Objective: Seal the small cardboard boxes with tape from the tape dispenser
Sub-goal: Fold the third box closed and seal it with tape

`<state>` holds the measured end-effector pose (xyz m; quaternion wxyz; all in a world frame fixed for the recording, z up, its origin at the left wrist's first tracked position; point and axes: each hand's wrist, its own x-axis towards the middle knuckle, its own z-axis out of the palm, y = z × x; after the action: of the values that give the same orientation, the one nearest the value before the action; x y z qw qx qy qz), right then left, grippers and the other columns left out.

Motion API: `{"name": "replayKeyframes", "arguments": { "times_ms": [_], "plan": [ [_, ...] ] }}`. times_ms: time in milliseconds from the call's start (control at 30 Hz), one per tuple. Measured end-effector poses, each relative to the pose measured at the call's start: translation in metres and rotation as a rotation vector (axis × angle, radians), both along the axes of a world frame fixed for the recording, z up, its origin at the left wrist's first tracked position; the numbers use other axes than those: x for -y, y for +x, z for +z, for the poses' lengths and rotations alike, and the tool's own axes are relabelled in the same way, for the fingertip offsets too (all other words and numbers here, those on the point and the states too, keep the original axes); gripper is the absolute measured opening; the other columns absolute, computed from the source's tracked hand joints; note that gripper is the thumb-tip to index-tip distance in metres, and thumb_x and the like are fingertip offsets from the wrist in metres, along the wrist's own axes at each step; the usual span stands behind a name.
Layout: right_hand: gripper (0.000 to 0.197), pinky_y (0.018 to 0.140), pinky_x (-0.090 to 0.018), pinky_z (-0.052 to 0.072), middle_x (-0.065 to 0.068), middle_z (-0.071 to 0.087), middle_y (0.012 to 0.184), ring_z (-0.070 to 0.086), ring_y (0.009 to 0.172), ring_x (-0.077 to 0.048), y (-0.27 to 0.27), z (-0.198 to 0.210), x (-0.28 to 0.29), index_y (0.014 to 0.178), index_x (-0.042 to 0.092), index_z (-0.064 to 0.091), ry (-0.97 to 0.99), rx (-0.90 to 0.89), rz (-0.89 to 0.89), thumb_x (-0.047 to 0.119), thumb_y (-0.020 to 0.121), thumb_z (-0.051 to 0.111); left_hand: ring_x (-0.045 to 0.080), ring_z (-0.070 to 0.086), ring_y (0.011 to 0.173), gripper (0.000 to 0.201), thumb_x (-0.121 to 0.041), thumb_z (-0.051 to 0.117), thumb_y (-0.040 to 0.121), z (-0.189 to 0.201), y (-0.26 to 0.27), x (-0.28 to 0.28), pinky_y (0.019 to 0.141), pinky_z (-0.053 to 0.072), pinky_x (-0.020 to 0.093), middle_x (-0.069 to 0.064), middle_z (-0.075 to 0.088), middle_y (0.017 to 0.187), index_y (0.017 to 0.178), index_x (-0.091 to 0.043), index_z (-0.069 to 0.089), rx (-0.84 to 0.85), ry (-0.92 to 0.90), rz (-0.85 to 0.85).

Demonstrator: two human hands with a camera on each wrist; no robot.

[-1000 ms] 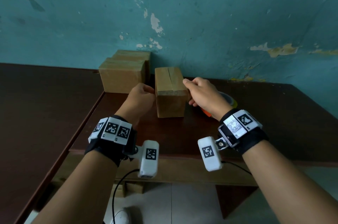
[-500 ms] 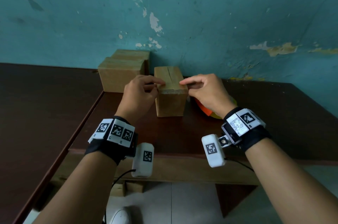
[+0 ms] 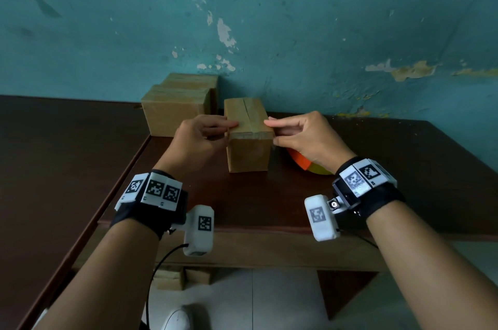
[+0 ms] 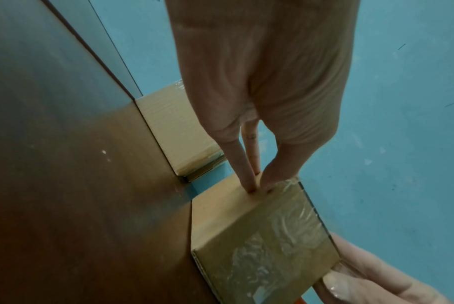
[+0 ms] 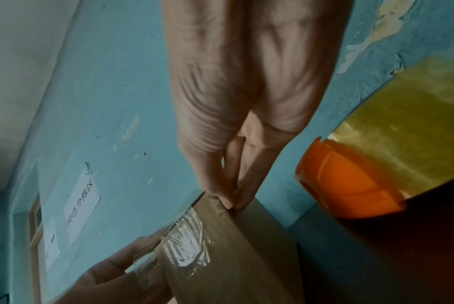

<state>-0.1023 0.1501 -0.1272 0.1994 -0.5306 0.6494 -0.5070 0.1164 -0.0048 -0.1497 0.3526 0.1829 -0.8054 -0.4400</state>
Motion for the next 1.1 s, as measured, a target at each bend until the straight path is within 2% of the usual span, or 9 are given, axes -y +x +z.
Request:
{"name": "replayKeyframes", "arguments": {
  "times_ms": [167,233,300,433,567,667,800,933,1100],
  "plan": [
    [0.049,0.111,-0.027,0.051,-0.006,0.072,0.135,0.068,0.123,-0.005,-0.002,0.000,-0.002,0.127,0.011,0.076,0.011,0.057,0.045,-0.004,0.082,0.086,0.005,0.062,0.121,0.038,-0.004,0.079,0.087,0.001,0.002,-0.002,0.096,0.050,0.009,-0.003,0.063,0.134,0.109,-0.035,0.074,-0.027,0.009,-0.022],
    [0.048,0.109,-0.025,0.052,-0.007,0.073,0.132,0.070,0.121,-0.005,0.000,0.000,-0.002,0.127,0.008,0.076,-0.013,0.071,0.031,-0.006,0.082,0.085,0.008,0.063,0.122,0.037,-0.006,0.080,0.086,0.002,0.001,-0.002,0.097,0.051,0.013,-0.003,0.063,0.135,0.111,-0.032,0.074,-0.024,0.034,-0.029],
    [0.047,0.107,-0.023,0.053,-0.007,0.073,0.131,0.070,0.119,-0.005,0.001,-0.001,-0.001,0.125,0.007,0.076,-0.025,0.066,0.019,-0.007,0.081,0.085,0.012,0.064,0.123,0.036,-0.007,0.082,0.085,0.001,0.000,-0.002,0.099,0.054,0.021,-0.003,0.063,0.137,0.112,-0.029,0.076,-0.021,0.075,-0.020],
    [0.047,0.105,-0.024,0.055,-0.009,0.074,0.130,0.072,0.117,-0.007,0.003,-0.002,0.002,0.124,0.005,0.076,-0.037,0.051,-0.016,-0.008,0.080,0.086,0.011,0.065,0.121,0.036,-0.011,0.086,0.082,-0.001,-0.003,-0.001,0.102,0.056,0.032,-0.004,0.063,0.137,0.112,-0.028,0.078,-0.004,0.091,0.036],
    [0.045,0.107,-0.031,0.055,-0.009,0.075,0.128,0.071,0.119,-0.008,0.003,-0.004,0.004,0.120,0.007,0.078,-0.047,0.031,-0.042,-0.005,0.078,0.089,0.010,0.066,0.119,0.035,-0.013,0.086,0.081,-0.002,-0.004,-0.001,0.098,0.056,0.025,-0.004,0.064,0.136,0.110,-0.029,0.077,-0.007,0.066,0.058],
    [0.045,0.108,-0.031,0.055,-0.010,0.075,0.128,0.071,0.119,-0.008,0.004,-0.004,0.004,0.119,0.008,0.079,-0.046,0.041,-0.051,-0.005,0.078,0.088,0.010,0.068,0.117,0.036,-0.014,0.089,0.077,-0.003,-0.006,-0.002,0.093,0.057,0.019,-0.003,0.065,0.134,0.106,-0.031,0.077,-0.040,0.059,0.080],
    [0.046,0.108,-0.029,0.055,-0.010,0.075,0.128,0.071,0.119,-0.007,0.006,-0.003,0.003,0.120,0.006,0.079,-0.047,0.058,-0.049,-0.005,0.076,0.090,0.009,0.069,0.113,0.037,-0.018,0.092,0.072,-0.004,-0.009,-0.003,0.092,0.057,0.019,-0.003,0.066,0.131,0.102,-0.034,0.077,-0.053,0.065,0.100],
    [0.048,0.101,-0.020,0.055,-0.010,0.075,0.127,0.071,0.117,-0.005,0.005,-0.001,0.004,0.120,0.004,0.078,-0.028,0.088,-0.036,-0.004,0.075,0.091,0.009,0.070,0.112,0.042,-0.026,0.091,0.065,-0.004,-0.010,-0.004,0.090,0.057,0.018,-0.001,0.067,0.128,0.105,-0.025,0.079,-0.082,0.107,0.097],
    [0.044,0.088,-0.023,0.061,-0.011,0.074,0.128,0.073,0.115,-0.007,0.007,-0.001,0.004,0.122,0.001,0.076,-0.010,0.167,-0.029,-0.006,0.079,0.087,0.005,0.071,0.109,0.043,-0.030,0.089,0.063,-0.005,-0.009,-0.005,0.094,0.058,0.021,0.000,0.067,0.128,0.104,-0.023,0.080,-0.115,0.131,0.081]
  ]
}}
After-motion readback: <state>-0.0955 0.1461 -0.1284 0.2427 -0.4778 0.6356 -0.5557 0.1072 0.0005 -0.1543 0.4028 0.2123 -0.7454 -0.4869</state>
